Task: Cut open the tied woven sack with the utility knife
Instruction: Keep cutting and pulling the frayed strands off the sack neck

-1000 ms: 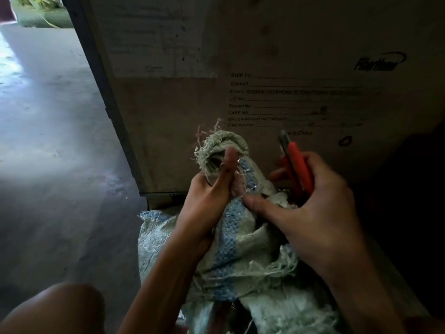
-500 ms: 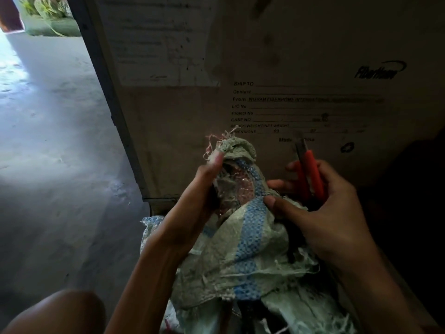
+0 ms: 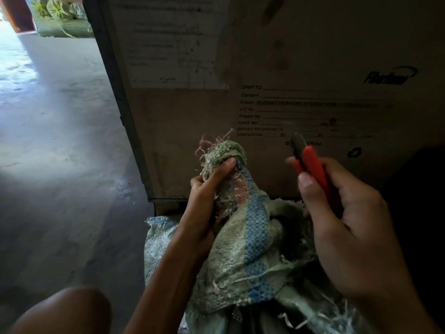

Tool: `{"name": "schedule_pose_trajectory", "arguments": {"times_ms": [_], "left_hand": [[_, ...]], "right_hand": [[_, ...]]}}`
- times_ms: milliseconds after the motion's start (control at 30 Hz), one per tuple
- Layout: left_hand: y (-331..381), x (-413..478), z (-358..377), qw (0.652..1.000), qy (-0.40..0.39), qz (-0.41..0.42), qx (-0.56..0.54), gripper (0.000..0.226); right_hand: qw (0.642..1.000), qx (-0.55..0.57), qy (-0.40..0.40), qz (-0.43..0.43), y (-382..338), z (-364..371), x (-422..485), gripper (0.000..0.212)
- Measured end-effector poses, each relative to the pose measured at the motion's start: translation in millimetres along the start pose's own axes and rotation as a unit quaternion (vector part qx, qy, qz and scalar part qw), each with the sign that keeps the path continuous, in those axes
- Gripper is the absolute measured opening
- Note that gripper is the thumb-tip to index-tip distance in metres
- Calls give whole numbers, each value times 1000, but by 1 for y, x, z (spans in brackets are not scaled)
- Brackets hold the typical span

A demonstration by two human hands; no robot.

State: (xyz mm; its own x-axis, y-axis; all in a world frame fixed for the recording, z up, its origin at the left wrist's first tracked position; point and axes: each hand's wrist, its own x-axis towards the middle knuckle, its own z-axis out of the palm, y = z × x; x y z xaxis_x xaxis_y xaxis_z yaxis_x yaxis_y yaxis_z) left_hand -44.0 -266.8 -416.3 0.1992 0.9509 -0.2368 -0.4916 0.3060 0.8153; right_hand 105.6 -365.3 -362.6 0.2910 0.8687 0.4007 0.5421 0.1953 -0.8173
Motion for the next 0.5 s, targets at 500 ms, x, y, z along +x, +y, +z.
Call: {"name": "schedule_pose_trajectory", "arguments": {"times_ms": [500], "left_hand": [[20, 2, -24, 987, -28, -54, 147, 105]], "right_hand": [[978, 21, -196, 71, 33, -11, 17, 54]]}}
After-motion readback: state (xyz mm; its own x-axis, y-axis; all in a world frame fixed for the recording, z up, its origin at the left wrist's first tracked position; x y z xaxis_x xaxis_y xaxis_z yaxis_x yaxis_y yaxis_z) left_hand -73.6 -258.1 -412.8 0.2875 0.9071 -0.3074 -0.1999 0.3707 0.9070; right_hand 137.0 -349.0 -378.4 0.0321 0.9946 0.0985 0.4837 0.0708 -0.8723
